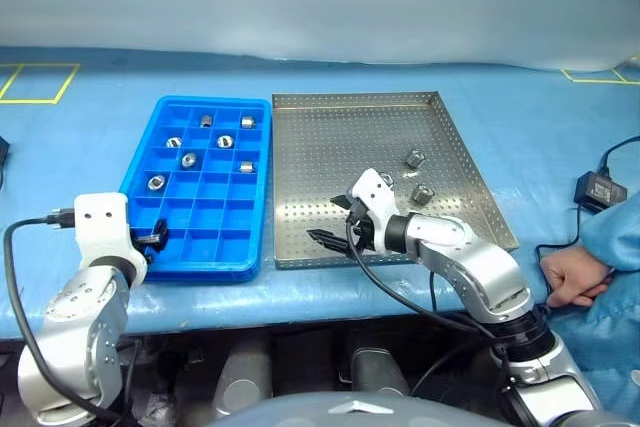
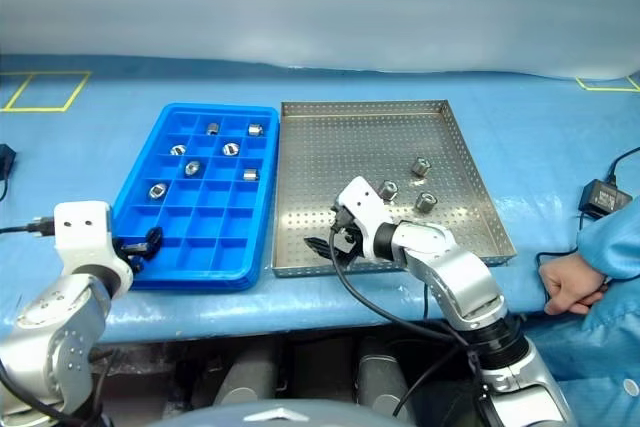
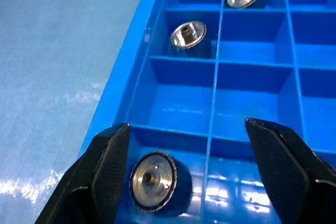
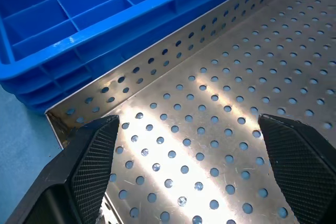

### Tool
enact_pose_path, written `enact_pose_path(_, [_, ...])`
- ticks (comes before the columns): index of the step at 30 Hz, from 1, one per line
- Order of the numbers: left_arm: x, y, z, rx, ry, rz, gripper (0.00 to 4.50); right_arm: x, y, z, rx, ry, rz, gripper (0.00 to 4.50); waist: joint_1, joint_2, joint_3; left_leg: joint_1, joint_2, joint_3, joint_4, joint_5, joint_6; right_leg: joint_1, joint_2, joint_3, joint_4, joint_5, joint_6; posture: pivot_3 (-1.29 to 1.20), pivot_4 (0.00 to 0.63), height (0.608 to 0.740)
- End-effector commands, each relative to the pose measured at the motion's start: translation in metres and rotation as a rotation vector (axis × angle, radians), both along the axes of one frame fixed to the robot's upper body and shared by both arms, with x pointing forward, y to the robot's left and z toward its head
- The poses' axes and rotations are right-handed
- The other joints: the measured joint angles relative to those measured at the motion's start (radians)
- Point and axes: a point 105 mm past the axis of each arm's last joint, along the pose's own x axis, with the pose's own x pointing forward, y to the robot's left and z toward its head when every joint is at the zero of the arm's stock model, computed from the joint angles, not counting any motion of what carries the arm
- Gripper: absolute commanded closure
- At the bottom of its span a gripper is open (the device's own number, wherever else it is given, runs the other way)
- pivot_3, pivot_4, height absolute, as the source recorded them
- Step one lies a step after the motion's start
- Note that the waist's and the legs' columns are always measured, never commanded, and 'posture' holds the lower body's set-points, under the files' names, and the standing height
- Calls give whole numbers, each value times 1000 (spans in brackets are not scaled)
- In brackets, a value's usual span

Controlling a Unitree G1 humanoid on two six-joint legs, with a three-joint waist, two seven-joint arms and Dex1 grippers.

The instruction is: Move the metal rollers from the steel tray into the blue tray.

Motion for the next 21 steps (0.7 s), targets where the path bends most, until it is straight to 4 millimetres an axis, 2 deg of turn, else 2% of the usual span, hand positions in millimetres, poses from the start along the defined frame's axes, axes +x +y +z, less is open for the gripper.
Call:
enact_pose_path(1, [21,-43,20,-69,-125,-236,645,0,-9,15,-10,-67,-41,0,-1,0,0,0,0,0,0,0,0,0,0,0,0,0,0,12,150,740])
enact_pose_path(3, [37,-79,26,-114,-160,-419,645,0,-17,18,-34,-88,-81,0,-3,0,0,0,-1,0,0,0,0,0,0,0,0,0,0,-28,150,740])
enact_pose_path(4, [41,-89,27,-127,-166,-466,645,0,-19,19,-41,-94,-94,0,-7,0,0,-1,-1,1,0,0,0,0,0,0,0,0,0,-53,150,740])
enact_pose_path(8, [62,-151,25,-140,-157,-766,645,-2,-35,23,-87,-128,-192,0,-35,0,0,-1,-1,2,0,0,0,0,1,1,0,0,0,-143,150,740])
enact_pose_path(10, [71,-176,21,-135,-143,-888,645,-7,-41,23,-96,-132,-228,0,-52,0,0,-1,-1,4,0,0,0,0,1,1,0,0,0,-194,150,740])
enact_pose_path(16, [92,-213,7,-67,-72,-1062,645,-16,-58,25,-101,-143,-360,0,-129,1,0,-1,-1,4,0,0,1,-1,2,2,0,0,0,-342,150,740])
enact_pose_path(21, [108,-219,-11,-24,-11,-1058,645,-25,-64,25,-94,-147,-419,0,-214,1,-1,0,-1,2,0,0,1,0,2,3,1,0,0,-413,150,740])
